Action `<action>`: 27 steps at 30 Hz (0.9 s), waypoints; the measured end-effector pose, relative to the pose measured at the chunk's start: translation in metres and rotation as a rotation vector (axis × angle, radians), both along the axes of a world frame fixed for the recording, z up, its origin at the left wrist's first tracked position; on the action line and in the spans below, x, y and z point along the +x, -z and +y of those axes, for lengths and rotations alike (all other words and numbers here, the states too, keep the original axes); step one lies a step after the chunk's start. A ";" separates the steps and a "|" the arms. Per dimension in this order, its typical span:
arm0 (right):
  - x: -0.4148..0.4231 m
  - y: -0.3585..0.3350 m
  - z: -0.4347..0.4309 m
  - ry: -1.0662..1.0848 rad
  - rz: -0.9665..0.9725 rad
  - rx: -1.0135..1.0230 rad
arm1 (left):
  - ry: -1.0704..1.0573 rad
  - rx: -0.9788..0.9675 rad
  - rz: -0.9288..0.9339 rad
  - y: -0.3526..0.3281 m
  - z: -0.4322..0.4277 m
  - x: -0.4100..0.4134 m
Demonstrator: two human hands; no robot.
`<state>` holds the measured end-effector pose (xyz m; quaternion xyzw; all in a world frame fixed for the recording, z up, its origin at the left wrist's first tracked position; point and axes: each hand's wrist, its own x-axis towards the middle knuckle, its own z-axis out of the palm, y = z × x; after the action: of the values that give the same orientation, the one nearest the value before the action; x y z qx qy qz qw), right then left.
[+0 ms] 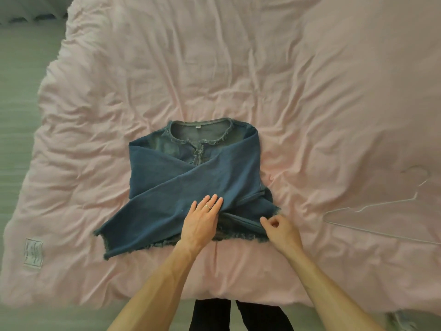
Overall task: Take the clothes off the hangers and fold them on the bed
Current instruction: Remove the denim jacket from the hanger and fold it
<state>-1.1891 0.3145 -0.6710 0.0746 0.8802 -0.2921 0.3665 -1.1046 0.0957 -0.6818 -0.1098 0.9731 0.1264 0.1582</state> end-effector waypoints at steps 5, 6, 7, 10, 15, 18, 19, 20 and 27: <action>-0.001 0.003 0.001 0.034 0.017 0.043 | -0.042 0.016 -0.180 -0.008 0.003 0.006; 0.000 0.003 0.003 0.053 -0.017 0.052 | -0.042 0.012 -0.196 -0.009 0.005 0.006; 0.002 0.005 0.004 0.058 -0.052 0.073 | -0.047 0.012 -0.204 -0.009 0.007 0.007; 0.007 0.009 0.002 0.026 -0.096 0.061 | -0.087 0.012 -0.203 -0.006 0.014 0.006; 0.010 -0.003 -0.003 0.203 0.127 -0.184 | -0.107 0.026 -0.231 -0.001 0.016 0.010; 0.016 -0.008 0.015 0.284 0.336 -0.172 | -0.118 0.023 -0.257 0.000 0.007 0.013; 0.019 -0.006 0.025 0.280 0.341 -0.142 | -0.114 0.009 -0.277 -0.001 0.003 0.013; 0.020 -0.002 0.034 0.246 0.303 -0.098 | -0.103 -0.011 -0.297 -0.001 0.000 0.014; 0.016 0.020 0.048 0.142 0.111 0.146 | -0.045 -0.020 -0.355 -0.002 -0.009 0.014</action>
<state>-1.1734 0.3622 -0.6913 0.1469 0.9107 -0.2559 0.2892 -1.0904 0.0866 -0.6795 -0.1536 0.9284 0.0991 0.3234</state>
